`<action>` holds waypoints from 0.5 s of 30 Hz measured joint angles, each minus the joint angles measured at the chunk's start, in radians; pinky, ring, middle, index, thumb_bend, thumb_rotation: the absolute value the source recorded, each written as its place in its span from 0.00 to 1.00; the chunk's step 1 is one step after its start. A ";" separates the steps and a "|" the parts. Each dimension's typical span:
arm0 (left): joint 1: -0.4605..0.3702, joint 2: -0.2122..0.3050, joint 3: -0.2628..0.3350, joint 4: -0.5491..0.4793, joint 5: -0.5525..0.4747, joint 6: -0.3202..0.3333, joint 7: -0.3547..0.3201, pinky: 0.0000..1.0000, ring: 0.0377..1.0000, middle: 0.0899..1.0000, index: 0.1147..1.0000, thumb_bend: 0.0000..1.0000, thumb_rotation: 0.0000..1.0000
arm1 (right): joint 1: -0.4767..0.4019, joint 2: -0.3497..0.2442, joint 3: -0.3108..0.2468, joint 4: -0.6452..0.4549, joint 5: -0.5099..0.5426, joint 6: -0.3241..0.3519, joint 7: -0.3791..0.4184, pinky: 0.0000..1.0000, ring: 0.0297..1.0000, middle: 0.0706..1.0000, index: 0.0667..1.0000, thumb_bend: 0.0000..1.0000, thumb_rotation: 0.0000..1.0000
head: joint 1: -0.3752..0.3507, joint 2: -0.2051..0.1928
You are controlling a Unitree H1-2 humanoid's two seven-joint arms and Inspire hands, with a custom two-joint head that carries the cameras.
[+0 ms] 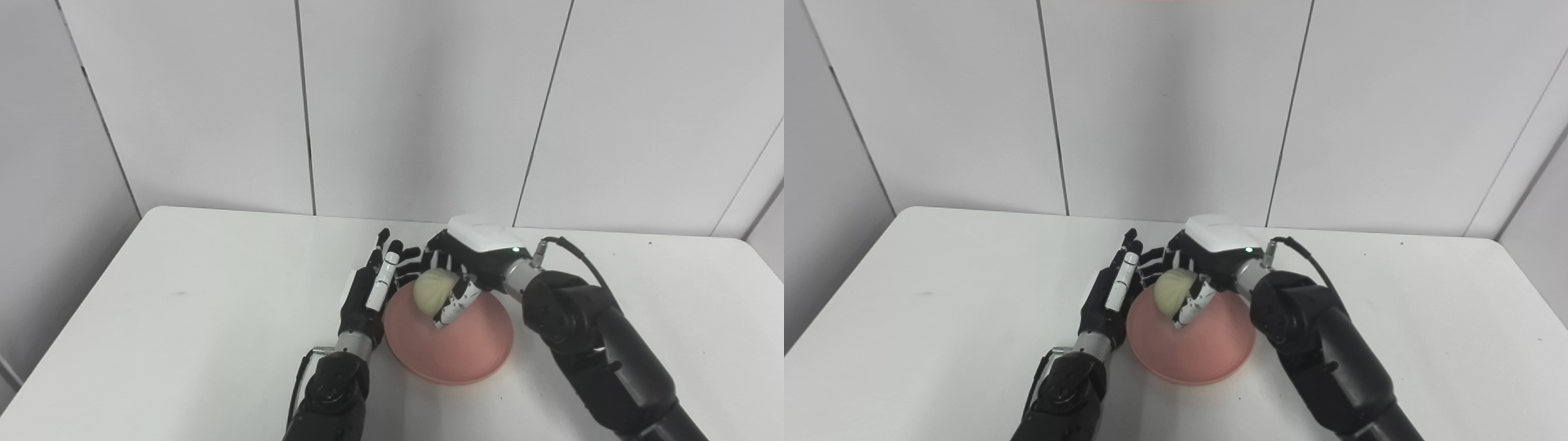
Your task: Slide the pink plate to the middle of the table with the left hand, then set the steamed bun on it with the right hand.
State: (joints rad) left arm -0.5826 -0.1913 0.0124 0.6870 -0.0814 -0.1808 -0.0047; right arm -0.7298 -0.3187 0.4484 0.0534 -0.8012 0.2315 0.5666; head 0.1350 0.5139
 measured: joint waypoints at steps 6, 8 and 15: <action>0.004 -0.001 0.000 -0.008 -0.001 0.000 0.001 0.73 0.70 0.74 0.98 0.71 0.79 | 0.000 0.001 0.036 0.034 -0.013 -0.001 0.012 0.24 0.32 0.37 0.46 0.53 0.00 | -0.009 0.009; 0.007 -0.001 0.000 -0.011 0.000 0.000 0.001 0.71 0.70 0.74 0.98 0.71 0.80 | 0.000 -0.003 0.056 0.036 -0.026 -0.001 0.037 0.23 0.31 0.37 0.46 0.53 0.00 | -0.009 0.009; 0.010 0.000 -0.001 -0.015 0.000 0.000 0.001 0.71 0.71 0.75 0.98 0.71 0.80 | 0.001 -0.008 0.080 0.037 -0.046 0.000 0.100 0.27 0.36 0.41 0.45 0.53 0.00 | -0.015 0.014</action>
State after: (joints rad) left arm -0.5724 -0.1916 0.0109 0.6719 -0.0813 -0.1805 -0.0040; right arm -0.7287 -0.3267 0.5281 0.0902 -0.8468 0.2316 0.6661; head 0.1197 0.5277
